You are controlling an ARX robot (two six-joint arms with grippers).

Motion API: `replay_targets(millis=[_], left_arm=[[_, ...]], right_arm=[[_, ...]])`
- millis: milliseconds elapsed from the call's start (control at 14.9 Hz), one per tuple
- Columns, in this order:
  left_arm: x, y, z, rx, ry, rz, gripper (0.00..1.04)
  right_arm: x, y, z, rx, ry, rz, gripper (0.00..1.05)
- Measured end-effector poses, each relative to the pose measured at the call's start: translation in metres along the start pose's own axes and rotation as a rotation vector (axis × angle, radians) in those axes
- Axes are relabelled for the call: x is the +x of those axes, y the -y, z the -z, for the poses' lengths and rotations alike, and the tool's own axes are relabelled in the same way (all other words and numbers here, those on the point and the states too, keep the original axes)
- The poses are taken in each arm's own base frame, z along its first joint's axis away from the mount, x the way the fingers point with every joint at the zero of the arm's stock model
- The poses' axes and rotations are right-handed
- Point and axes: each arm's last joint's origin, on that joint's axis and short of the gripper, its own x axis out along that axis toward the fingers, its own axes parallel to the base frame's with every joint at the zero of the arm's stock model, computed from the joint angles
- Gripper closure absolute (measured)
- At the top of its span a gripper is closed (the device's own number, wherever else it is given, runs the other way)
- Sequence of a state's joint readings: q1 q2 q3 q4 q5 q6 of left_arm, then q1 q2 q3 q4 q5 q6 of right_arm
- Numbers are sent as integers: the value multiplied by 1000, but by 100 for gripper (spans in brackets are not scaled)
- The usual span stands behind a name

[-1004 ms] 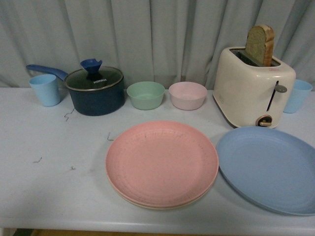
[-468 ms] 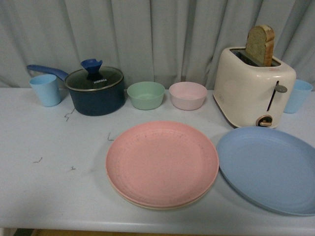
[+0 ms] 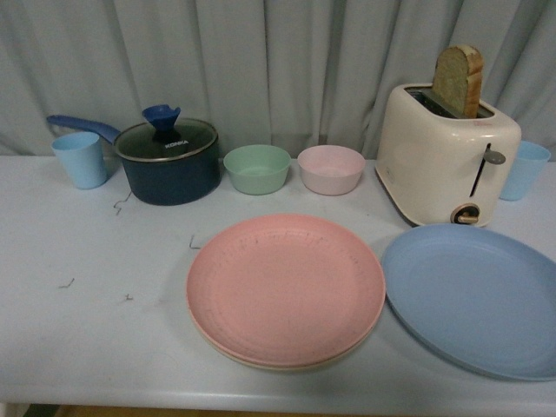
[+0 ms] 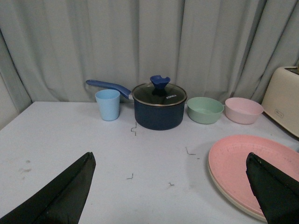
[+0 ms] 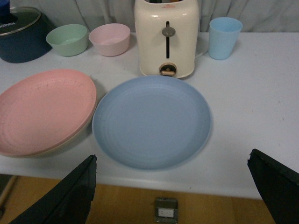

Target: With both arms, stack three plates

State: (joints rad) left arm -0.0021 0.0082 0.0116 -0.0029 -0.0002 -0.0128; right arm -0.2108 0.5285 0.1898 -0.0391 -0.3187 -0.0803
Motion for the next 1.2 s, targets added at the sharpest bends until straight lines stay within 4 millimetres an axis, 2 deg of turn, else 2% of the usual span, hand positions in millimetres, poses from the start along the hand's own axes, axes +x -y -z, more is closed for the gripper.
replay_targets(millis=[134, 201, 401, 535, 803, 1204], left_arm=[[0, 0, 0, 0, -1, 0, 7], [0, 0, 0, 0, 0, 0, 7], [0, 0, 0, 0, 0, 0, 7], [0, 0, 0, 0, 0, 0, 7], [0, 0, 0, 0, 0, 0, 7], [0, 0, 0, 0, 0, 0, 7]], right_arm=[[46, 17, -17, -54, -53, -23, 6], [75, 26, -17, -76, -102, 0, 6], [155, 47, -8, -100, -237, 31, 6], [192, 54, 6, -99, -321, 65, 6], [235, 62, 17, -100, -371, 149, 6], [259, 68, 39, -34, -428, 191, 6]])
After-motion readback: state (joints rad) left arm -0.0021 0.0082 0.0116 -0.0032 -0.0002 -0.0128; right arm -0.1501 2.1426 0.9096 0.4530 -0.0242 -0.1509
